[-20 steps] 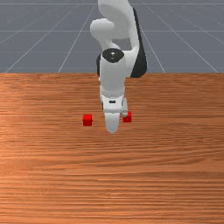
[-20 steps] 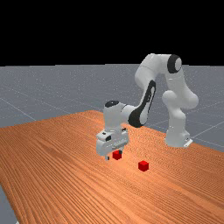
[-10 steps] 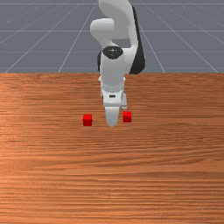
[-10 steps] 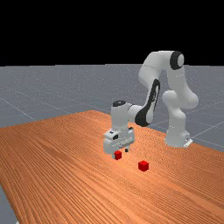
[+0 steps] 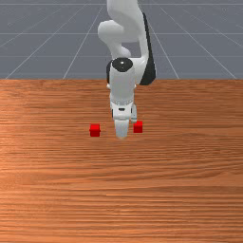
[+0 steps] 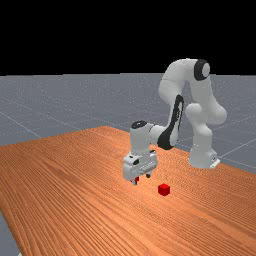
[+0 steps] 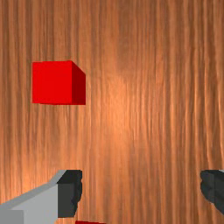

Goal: Stack all the cube

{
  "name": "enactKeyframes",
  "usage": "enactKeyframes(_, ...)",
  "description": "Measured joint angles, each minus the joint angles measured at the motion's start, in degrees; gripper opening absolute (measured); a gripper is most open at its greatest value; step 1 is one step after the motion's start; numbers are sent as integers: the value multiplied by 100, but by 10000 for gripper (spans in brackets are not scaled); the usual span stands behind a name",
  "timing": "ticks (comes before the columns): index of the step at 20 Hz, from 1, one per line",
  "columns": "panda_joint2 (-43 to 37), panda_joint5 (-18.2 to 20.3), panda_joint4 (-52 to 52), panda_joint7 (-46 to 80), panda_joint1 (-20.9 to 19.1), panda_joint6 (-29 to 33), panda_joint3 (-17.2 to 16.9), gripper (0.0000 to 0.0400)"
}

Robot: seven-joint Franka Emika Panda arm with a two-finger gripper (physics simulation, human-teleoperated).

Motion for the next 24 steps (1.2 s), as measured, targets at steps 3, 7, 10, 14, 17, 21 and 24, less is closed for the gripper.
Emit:
enactKeyframes(3, -18, 35, -107, 374, 155, 212, 3, 400)
enactKeyframes(7, 11, 1, -88, 361, 249, 143, 69, 400)
enactKeyframes(10, 193, 4, -8, 358, 248, 178, 71, 400)
enactKeyframes(14, 469, 2, 88, 358, 247, 311, 71, 400)
enactKeyframes(17, 630, -5, 87, 365, 251, 529, 65, 400)
enactKeyframes(21, 656, 11, 9, 346, 234, 672, 81, 400)
enactKeyframes(24, 627, -9, -54, 373, 255, 728, 61, 400)
